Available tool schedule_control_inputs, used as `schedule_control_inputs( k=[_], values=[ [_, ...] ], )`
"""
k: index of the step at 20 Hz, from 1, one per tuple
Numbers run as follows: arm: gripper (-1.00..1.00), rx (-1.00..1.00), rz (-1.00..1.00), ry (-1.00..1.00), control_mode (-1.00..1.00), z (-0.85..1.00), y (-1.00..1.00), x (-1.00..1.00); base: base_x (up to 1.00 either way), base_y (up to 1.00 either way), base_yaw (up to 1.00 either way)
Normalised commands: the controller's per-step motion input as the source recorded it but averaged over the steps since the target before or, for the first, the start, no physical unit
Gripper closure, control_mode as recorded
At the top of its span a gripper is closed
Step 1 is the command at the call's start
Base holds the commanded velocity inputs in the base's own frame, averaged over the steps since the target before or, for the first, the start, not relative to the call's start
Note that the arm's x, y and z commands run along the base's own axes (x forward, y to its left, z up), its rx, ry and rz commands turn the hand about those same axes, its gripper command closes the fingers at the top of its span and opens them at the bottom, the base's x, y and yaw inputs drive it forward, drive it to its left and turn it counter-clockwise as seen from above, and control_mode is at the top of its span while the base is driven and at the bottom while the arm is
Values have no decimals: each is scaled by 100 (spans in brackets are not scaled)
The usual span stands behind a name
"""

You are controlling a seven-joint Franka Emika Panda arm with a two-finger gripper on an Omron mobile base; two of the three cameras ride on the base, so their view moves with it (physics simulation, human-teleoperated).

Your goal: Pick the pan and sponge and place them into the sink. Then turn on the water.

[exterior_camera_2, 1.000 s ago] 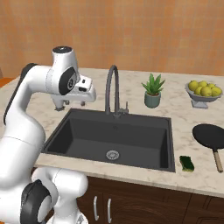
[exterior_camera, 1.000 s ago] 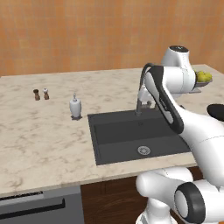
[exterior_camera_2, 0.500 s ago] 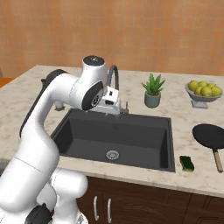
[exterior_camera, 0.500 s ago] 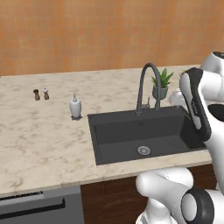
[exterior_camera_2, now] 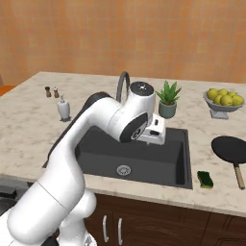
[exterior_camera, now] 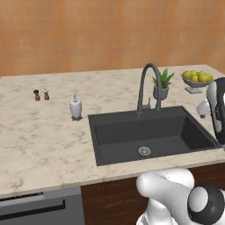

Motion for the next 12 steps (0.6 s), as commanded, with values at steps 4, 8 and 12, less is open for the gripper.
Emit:
schedule_control_inputs(
  k=[4,8,12],
  values=[
    [-100,0,-3,1,-100,-27,-99,-2,0,0,0],
    [-100,0,0,3,-100,-25,-91,0,0,0,0],
    [-100,-1,0,5,-100,-27,-77,0,0,0,0]
  ],
)
